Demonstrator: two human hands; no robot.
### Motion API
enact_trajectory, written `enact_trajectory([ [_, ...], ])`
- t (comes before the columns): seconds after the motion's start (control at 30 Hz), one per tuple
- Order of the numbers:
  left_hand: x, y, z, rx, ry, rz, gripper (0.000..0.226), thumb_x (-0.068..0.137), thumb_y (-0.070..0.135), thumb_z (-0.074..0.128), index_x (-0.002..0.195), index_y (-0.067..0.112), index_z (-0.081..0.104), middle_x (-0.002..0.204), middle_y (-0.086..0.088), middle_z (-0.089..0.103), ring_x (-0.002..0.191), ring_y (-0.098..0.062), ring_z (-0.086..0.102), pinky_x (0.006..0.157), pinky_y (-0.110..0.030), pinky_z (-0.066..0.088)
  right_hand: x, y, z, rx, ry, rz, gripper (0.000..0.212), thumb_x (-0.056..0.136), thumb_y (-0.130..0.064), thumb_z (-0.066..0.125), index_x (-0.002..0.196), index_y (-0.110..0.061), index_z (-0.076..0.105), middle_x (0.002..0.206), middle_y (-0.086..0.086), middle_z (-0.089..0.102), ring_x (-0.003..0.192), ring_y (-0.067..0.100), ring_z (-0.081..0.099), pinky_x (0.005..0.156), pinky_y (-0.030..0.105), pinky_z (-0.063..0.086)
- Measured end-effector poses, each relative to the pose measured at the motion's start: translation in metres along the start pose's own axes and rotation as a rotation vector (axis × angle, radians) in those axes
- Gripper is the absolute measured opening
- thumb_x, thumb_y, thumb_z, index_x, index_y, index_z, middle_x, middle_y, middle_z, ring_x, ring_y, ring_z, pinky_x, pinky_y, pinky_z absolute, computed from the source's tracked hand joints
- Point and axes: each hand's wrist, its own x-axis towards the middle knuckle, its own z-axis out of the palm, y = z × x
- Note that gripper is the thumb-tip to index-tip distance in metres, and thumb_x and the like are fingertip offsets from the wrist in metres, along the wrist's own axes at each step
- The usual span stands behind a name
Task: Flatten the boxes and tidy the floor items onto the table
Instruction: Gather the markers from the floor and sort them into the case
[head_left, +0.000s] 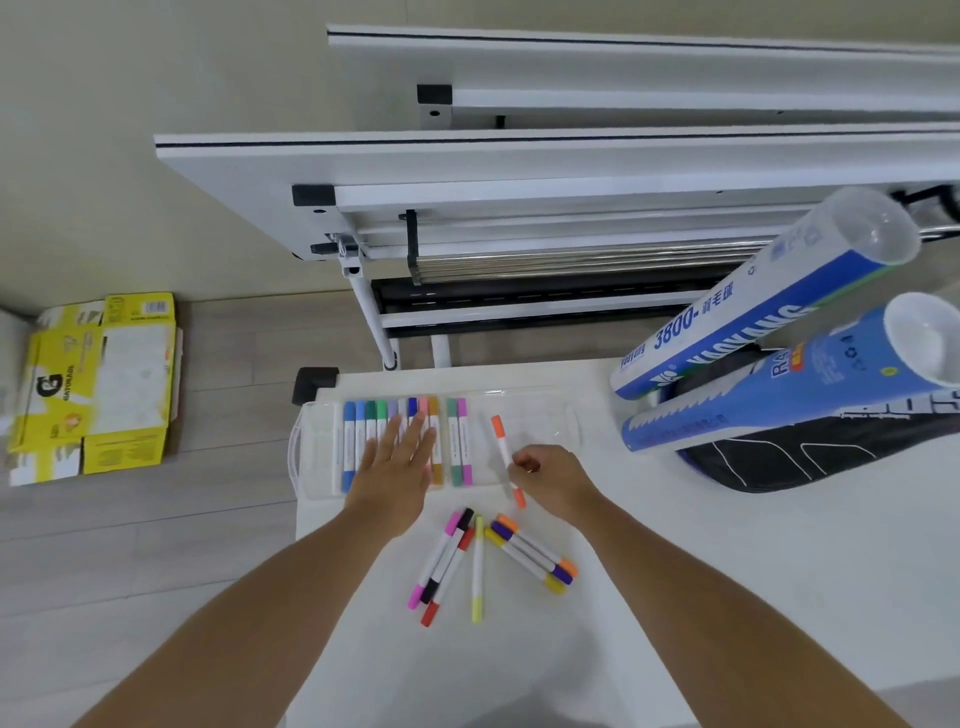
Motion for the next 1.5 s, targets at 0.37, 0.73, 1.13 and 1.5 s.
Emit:
enact_trajectory([
  [0.37,0.001,-0.001,-0.002,-0.037,-0.016,0.009,0.064,0.109,0.035,0.023,0.155,0.026,-0.021,0.159,0.001,-0.036,0.145,-0.028,-0.032,0.124,-0.051,0.001,0.033,-0.035,0.01,0.166,0.034,0.11,0.013,0.094,-0.023,0.057,0.096,-0.012,0.062,0.084,0.003,0.061,0.073,0.015,0.057,0.061,0.021,0.044],
  [0.73,0.001,-0.002,0.0,-0.068,-0.003,0.014,0.064,0.109,0.036,0.022,0.155,0.026,-0.02,0.159,0.002,-0.036,0.145,-0.027,-0.034,0.124,-0.05,-0.002,0.039,-0.03,0.019,-0.015,0.067,0.067,0.024,0.086,-0.034,0.071,0.098,-0.017,0.059,0.089,-0.001,0.062,0.083,0.017,0.061,0.071,0.024,0.048],
  [1.13,0.002,-0.001,0.005,-0.042,0.022,-0.001,0.063,0.108,0.036,0.021,0.156,0.025,-0.018,0.16,0.001,-0.035,0.146,-0.029,-0.032,0.124,-0.05,-0.002,0.051,-0.035,0.033,-0.089,0.14,0.147,0.025,0.089,-0.039,0.068,0.085,-0.018,0.056,0.077,-0.002,0.057,0.066,0.01,0.054,0.057,0.016,0.036],
  [1.5,0.003,0.0,0.007,-0.046,0.022,-0.015,0.063,0.109,0.038,0.021,0.156,0.026,-0.019,0.16,0.0,-0.035,0.145,-0.029,-0.033,0.124,-0.051,-0.001,0.056,-0.041,0.043,-0.097,0.127,0.137,0.03,0.09,-0.042,0.067,0.073,-0.023,0.05,0.07,-0.006,0.055,0.062,0.011,0.057,0.056,0.015,0.038],
])
